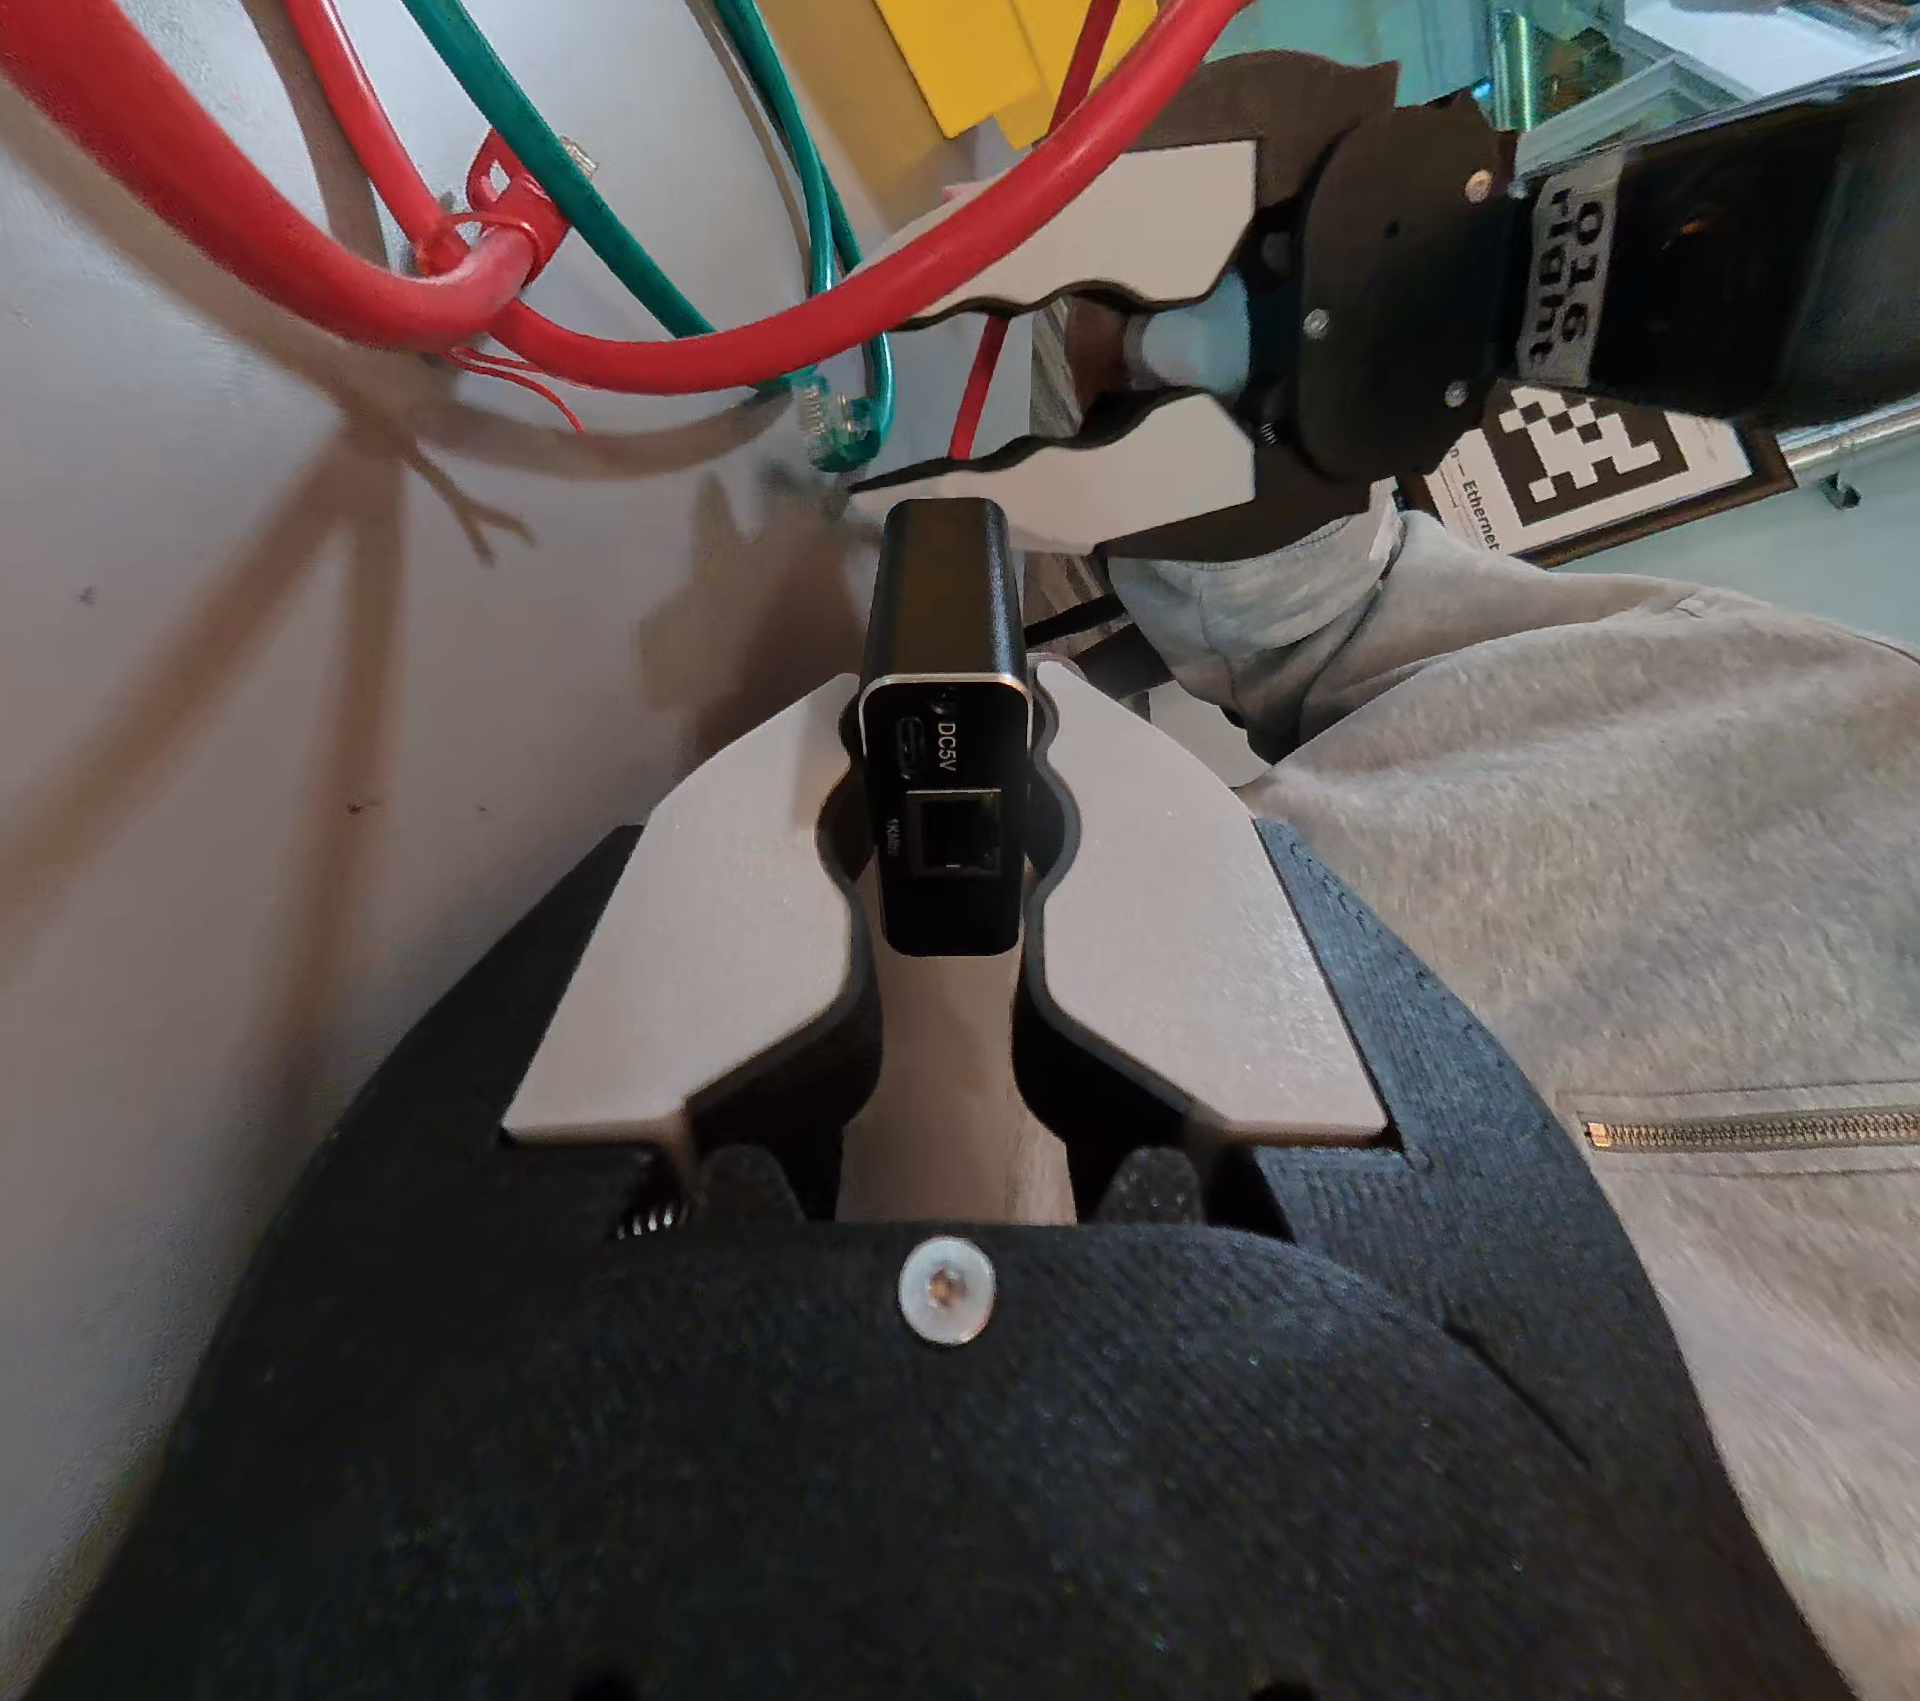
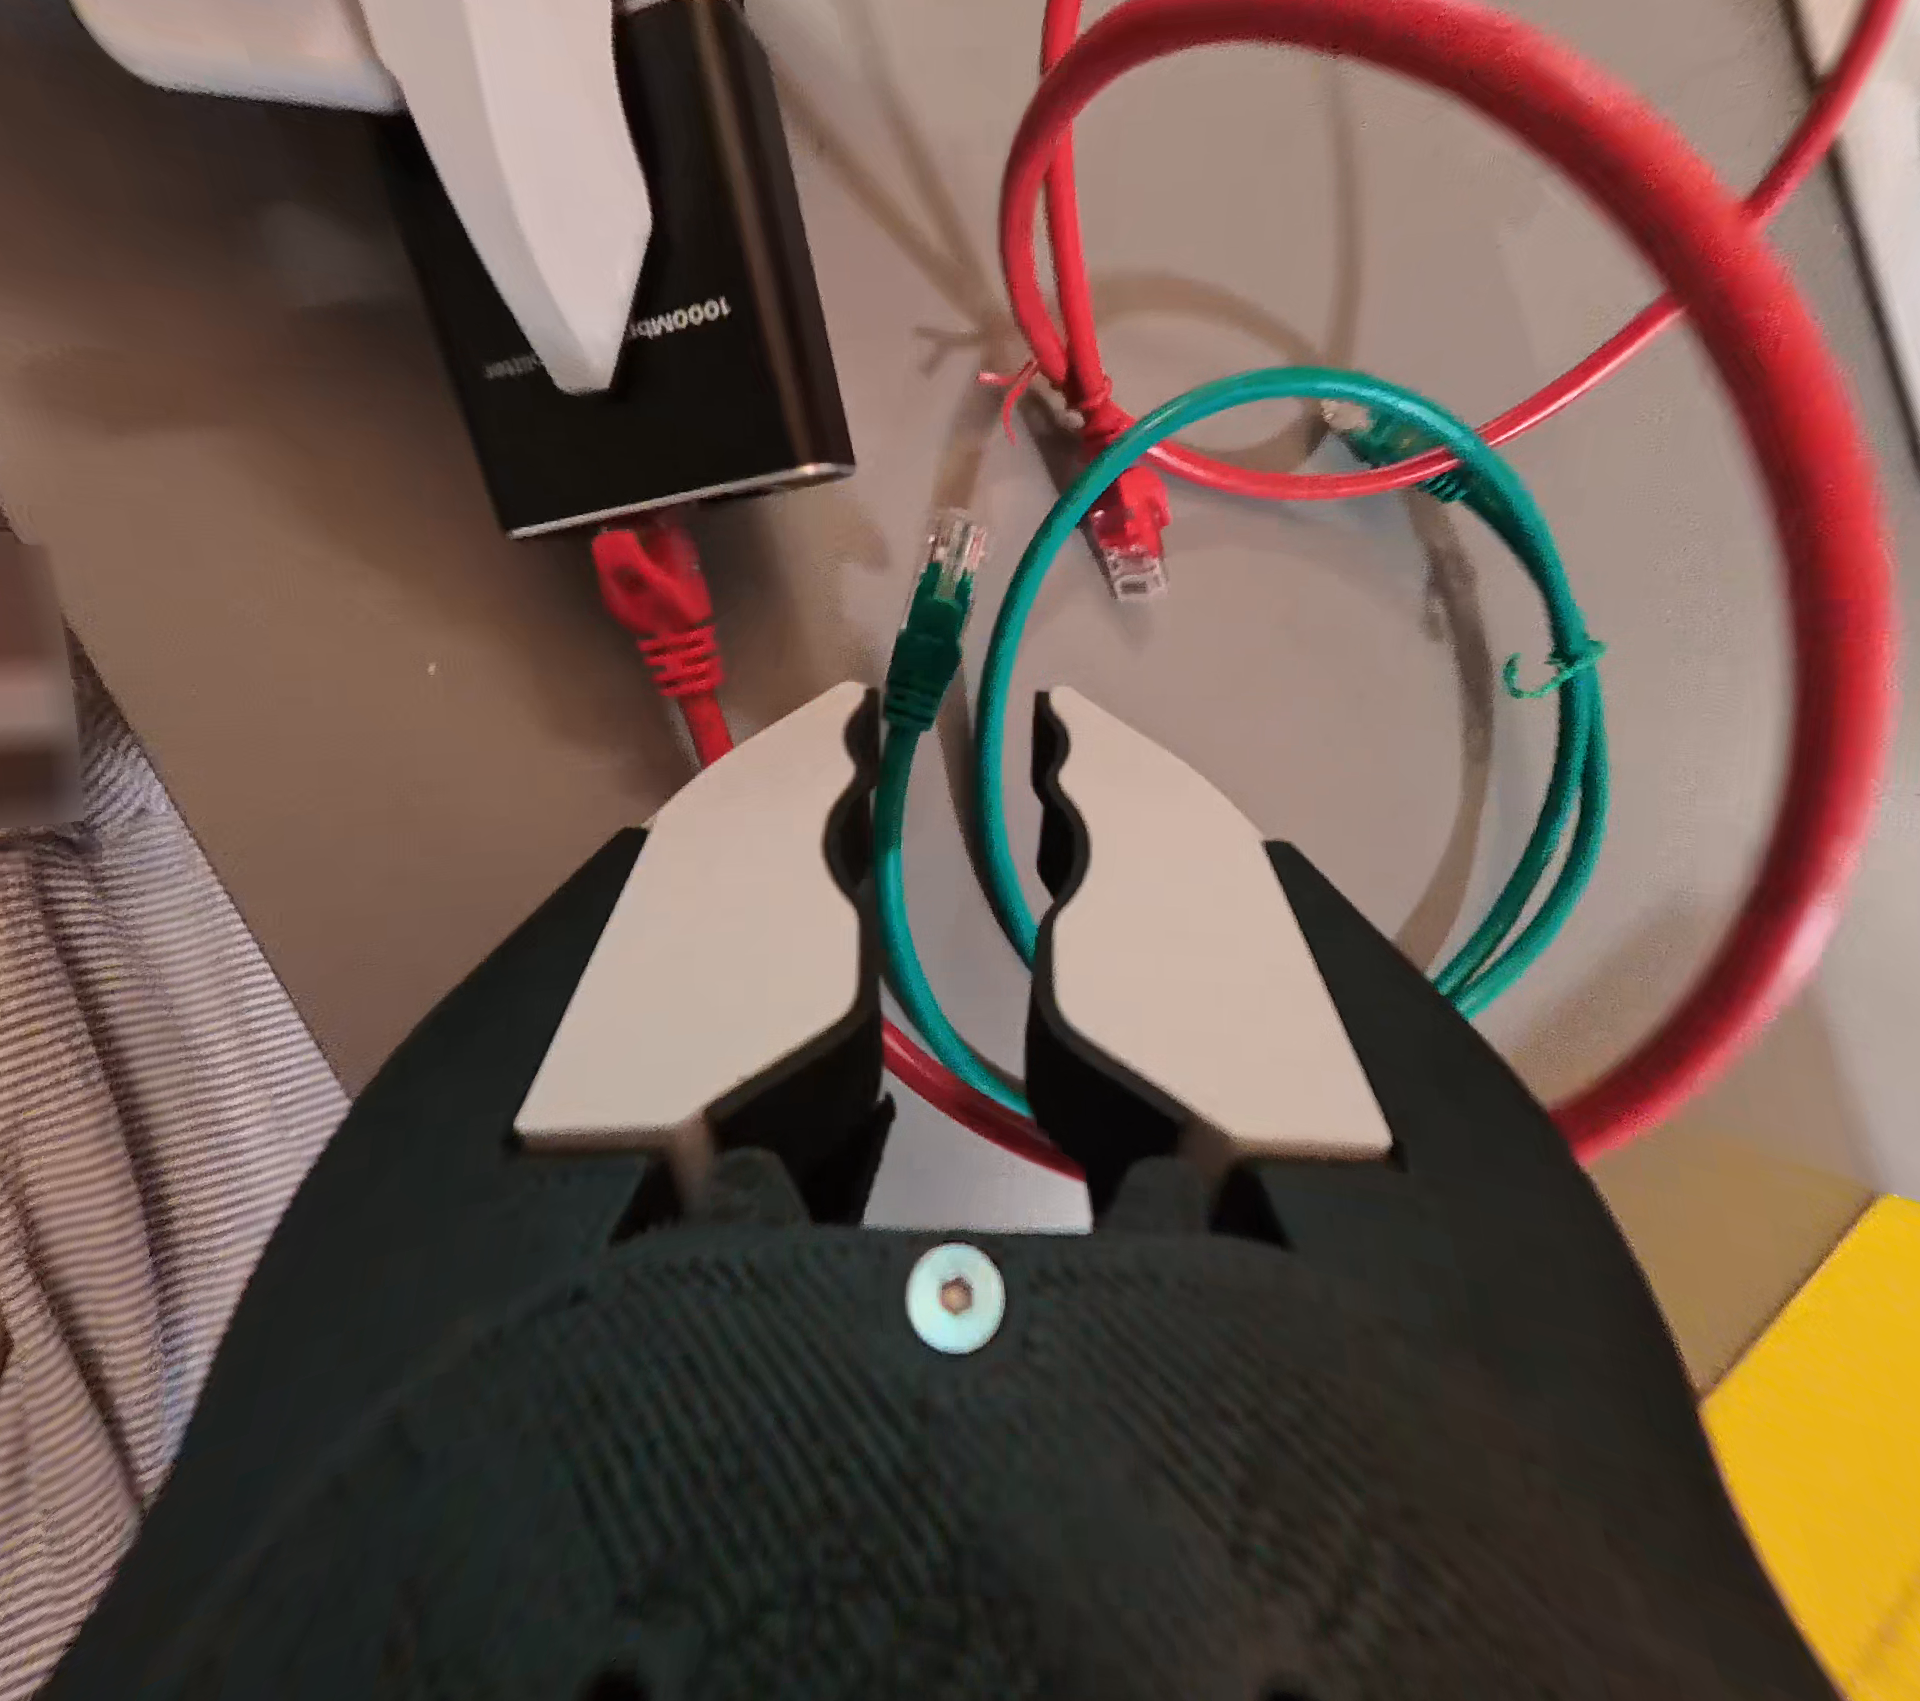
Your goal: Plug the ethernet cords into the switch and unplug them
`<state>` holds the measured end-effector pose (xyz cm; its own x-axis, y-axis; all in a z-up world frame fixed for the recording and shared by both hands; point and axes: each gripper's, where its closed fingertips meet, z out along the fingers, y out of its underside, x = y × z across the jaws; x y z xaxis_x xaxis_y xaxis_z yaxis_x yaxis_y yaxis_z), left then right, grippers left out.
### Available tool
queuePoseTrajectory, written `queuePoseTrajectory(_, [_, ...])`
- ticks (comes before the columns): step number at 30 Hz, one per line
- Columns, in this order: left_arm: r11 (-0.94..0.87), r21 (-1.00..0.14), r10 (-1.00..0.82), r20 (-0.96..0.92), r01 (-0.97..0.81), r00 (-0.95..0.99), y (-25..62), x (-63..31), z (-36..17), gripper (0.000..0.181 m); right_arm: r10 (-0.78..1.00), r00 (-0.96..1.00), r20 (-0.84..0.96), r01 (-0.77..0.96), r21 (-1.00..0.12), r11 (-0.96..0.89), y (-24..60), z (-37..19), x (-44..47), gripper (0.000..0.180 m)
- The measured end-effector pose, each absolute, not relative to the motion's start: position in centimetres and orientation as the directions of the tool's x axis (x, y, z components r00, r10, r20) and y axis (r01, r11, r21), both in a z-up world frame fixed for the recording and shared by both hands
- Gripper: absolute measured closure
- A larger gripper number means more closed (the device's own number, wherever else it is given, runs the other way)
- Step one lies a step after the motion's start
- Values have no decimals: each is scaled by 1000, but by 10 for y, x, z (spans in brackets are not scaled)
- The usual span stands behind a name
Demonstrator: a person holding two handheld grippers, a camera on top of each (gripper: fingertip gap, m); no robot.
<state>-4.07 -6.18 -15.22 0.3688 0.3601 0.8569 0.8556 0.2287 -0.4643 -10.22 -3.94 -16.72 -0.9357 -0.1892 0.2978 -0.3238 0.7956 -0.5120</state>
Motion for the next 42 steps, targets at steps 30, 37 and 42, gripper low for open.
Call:
queuePoseTrajectory(30, [216,-436,410,852,873,324,-41,-41,-157,154,-537,-773,338,-624,-246,742,-10,-181,-80,169])
queuePoseTrajectory(37, [286,-400,351,889,871,294,-43,-45,-153,154,-529,-785,323,-614,-293,733,-10,-165,-76,168])
queuePoseTrajectory(42, [285,-393,322,898,875,299,-39,-44,-152,154,-545,-753,369,-646,-259,718,-10,-167,-77,168])
